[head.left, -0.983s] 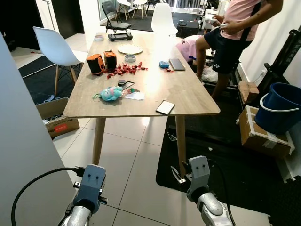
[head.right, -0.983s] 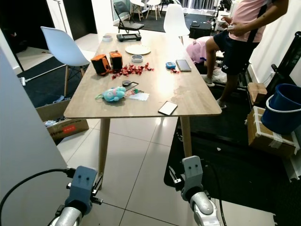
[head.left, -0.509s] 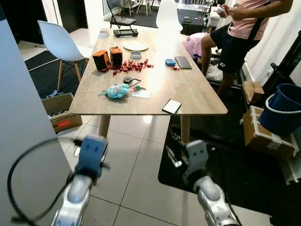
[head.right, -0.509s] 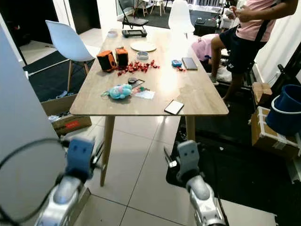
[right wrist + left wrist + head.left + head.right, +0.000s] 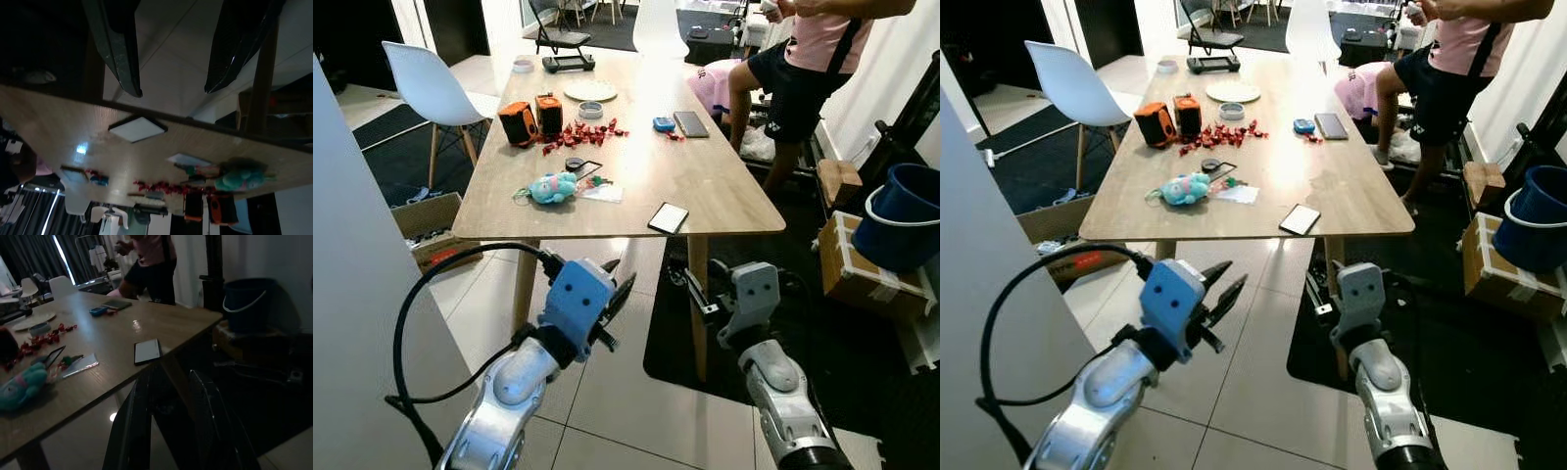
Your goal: Hang keys on a hook
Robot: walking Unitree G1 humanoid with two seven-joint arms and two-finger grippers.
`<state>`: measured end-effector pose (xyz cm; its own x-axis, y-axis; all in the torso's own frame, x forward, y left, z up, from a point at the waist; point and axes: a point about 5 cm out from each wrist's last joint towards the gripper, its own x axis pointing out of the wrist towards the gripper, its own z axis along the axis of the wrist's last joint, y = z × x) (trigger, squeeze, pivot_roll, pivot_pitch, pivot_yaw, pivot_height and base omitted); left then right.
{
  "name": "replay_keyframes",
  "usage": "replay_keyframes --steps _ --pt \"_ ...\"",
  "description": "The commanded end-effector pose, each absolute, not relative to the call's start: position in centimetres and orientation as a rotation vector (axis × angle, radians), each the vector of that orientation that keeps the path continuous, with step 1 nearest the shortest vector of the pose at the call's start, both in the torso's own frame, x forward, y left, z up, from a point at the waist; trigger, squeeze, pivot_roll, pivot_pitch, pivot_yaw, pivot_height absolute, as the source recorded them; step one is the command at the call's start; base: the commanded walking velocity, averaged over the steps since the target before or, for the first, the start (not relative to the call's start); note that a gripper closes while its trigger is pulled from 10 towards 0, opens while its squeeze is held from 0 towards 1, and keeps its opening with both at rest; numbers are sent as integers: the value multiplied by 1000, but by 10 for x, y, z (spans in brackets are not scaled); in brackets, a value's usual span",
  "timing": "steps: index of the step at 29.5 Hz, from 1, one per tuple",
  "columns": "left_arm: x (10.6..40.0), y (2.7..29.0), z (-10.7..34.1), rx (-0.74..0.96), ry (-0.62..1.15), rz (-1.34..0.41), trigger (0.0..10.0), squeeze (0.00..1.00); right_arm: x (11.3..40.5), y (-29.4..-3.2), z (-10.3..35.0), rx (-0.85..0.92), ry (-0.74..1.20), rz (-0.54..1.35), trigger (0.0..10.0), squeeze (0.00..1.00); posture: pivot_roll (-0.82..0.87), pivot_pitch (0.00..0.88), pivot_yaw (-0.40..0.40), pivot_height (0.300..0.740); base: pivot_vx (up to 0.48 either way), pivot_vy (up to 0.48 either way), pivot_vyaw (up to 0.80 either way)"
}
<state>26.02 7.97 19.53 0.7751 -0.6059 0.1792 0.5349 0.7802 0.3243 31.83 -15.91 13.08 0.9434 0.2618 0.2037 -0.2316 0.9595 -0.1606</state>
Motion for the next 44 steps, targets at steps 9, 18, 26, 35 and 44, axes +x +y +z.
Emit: replay_keyframes --steps 9,18,26,35,44 --pt "261 79 204 201 -263 -608 10000 0 316 -152 131 -89 -204 309 10000 0 106 126 -27 740 0 0 0" --pt "262 92 175 354 -127 -618 10000 0 311 -133 141 -48 -215 458 10000 0 120 111 -21 740 0 0 0" --pt "277 110 176 349 -93 -425 10000 0 314 -120 166 51 -311 398 10000 0 123 97 -18 740 0 0 0" --pt "274 112 186 306 -133 -438 10000 0 311 -127 176 -30 -365 373 10000 0 124 94 -17 740 0 0 0" --pt "274 107 191 294 -193 -435 10000 0 309 -124 177 -23 -362 375 10000 0 123 102 -17 740 184 0 0"
